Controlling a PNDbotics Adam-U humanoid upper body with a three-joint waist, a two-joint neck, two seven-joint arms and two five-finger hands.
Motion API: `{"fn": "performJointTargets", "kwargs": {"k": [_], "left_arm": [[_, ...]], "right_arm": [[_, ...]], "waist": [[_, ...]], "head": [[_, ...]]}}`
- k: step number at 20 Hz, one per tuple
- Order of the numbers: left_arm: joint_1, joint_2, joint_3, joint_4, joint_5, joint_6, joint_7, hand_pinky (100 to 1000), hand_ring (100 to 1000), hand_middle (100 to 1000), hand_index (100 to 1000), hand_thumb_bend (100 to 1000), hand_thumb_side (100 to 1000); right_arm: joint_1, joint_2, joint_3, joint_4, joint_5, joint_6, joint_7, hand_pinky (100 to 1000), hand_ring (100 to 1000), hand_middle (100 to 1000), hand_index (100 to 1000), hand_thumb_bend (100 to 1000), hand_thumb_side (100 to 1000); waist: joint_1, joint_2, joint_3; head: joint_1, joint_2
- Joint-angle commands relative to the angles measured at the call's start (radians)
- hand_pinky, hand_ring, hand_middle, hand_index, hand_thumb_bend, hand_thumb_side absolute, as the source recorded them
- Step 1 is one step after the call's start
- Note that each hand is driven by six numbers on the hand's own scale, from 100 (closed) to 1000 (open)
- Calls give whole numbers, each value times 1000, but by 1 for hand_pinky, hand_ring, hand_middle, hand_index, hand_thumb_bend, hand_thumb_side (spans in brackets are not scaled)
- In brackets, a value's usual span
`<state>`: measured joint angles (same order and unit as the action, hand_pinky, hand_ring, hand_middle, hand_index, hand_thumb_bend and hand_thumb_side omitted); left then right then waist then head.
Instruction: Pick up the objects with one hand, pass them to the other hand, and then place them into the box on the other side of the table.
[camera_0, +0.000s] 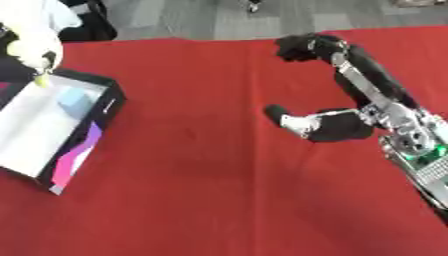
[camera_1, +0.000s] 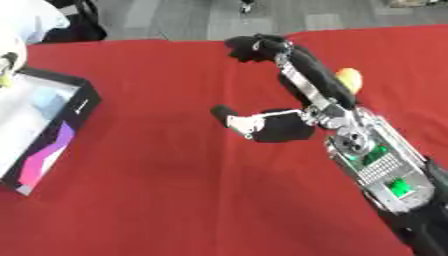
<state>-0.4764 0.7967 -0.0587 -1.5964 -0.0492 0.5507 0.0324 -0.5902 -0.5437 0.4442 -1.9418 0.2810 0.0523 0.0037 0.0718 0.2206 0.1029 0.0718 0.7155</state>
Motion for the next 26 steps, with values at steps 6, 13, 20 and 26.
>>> {"fn": "performJointTargets", "kwargs": {"k": [6, 13, 20, 26], "left_arm": [[6, 48, 33, 73, -2, -1, 1, 599, 387, 252, 403, 321, 100], [6, 37, 27, 151, -65, -24, -44, 670, 488, 374, 512, 386, 100], [2, 29, 26, 212, -156, -52, -82, 763, 678, 612, 704, 541, 182], [0, 26, 38, 250, -241, -54, -85, 814, 761, 725, 809, 635, 535]], "right_arm": [[-7, -25, -41, -57, -29, 8, -29, 819, 782, 742, 878, 396, 377], [-8, -25, -53, -58, -41, -6, -47, 819, 782, 741, 878, 394, 373], [-9, -26, -56, -58, -48, -10, -51, 818, 781, 741, 878, 390, 372], [-8, -30, -57, -58, -53, -15, -53, 818, 781, 740, 878, 388, 371]], "waist": [[-25, 8, -3], [-33, 16, -10], [-32, 19, -15], [-29, 18, -20]], "head": [[56, -16], [56, -21], [37, -21], [7, -20]]}}
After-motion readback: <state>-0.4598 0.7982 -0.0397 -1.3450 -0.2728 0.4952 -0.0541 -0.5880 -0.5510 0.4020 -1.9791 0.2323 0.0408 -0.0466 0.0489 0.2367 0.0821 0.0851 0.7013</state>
